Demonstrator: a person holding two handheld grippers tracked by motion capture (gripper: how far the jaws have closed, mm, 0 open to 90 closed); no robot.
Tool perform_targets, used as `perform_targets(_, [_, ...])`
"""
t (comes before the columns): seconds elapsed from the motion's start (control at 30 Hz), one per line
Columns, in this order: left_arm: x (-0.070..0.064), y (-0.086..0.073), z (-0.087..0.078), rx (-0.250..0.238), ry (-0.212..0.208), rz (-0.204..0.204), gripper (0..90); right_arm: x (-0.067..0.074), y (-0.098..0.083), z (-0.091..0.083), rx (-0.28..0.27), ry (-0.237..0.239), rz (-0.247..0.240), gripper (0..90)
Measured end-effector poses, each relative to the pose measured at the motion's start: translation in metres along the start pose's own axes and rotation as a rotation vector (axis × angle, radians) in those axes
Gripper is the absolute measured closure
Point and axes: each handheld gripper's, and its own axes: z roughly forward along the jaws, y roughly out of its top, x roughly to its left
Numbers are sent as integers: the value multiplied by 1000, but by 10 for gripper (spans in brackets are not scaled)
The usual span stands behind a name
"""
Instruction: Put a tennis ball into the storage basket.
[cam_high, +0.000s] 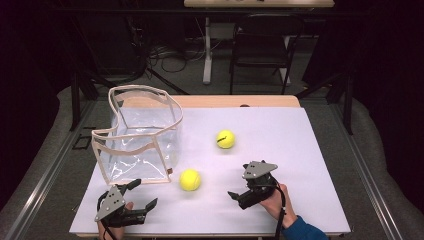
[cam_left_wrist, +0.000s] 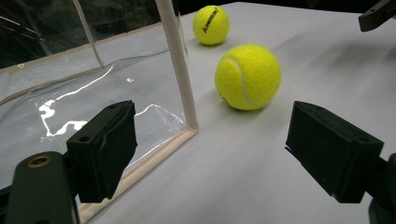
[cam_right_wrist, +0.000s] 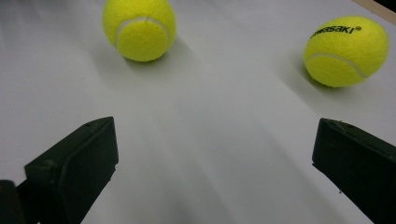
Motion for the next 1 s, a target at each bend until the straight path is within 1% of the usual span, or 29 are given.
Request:
perform_targets(0.17, [0,0,-1,-5,2,2,158,2,6,3,-1,14,-15,0])
perform_targets(0.27, [0,0,-1,-6,4,1,158,3,8,5,1,19,-15,0])
perform_targets(0.57, [-1,0,-2,-12,4,5,158,7,21,16,13,52,-30,0])
perform_targets(1.0, [-1,0,-3,-12,4,3,158,14,35,35,56,96,-50,0])
